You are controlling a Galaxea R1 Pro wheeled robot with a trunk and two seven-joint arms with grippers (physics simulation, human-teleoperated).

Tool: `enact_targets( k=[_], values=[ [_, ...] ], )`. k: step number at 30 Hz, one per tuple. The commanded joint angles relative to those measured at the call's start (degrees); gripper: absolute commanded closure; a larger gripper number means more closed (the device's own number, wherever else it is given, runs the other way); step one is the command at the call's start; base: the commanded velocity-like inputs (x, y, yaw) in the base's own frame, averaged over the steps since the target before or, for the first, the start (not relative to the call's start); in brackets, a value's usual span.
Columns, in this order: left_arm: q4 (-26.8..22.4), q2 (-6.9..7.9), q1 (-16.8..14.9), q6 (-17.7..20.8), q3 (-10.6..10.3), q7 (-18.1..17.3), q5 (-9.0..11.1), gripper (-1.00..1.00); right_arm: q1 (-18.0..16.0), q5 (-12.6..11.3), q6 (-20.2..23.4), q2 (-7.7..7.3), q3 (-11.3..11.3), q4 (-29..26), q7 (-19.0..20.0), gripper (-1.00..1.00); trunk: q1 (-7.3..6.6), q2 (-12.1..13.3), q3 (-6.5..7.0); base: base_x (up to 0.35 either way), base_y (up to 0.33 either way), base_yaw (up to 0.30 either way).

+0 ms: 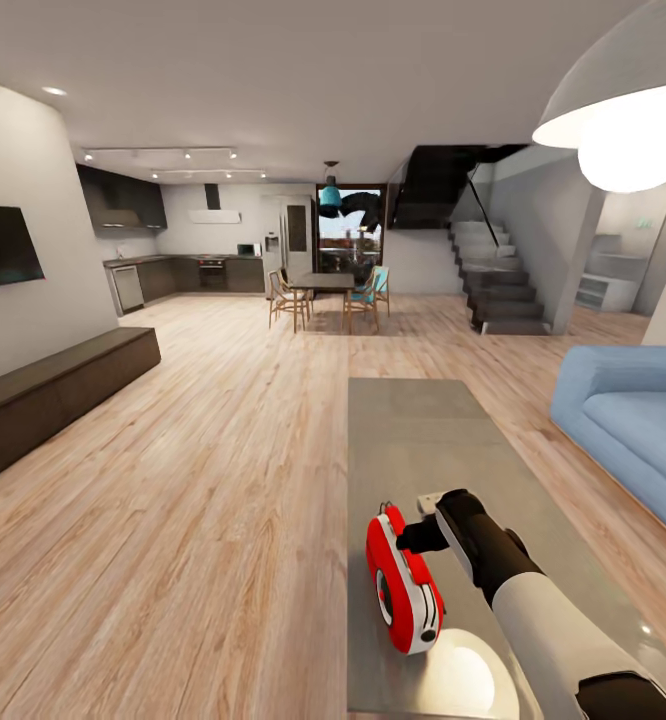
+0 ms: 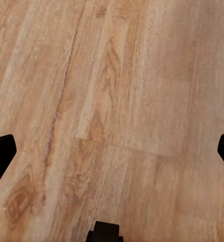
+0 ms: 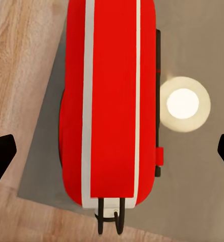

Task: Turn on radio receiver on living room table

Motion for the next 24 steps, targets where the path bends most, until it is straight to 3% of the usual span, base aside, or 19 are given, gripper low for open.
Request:
enact_targets(
  k=[1,24],
  values=[
    [0.0,0.0,0.0,0.0,0.0,0.0,0.0,-1.0,0.0,0.0,0.0,0.0,0.0,0.0,0.0,-1.0,0.23,-0.42,-0.18,0.0,0.0,0.0],
    [0.0,-0.02,0.0,-0.09,0.0,0.16,0.0,-1.0,0.0,0.02,0.01,0.0,0.03,0.0,0.02,-1.0,5.28,-9.64,-4.31,0.0,0.0,0.0]
  ],
)
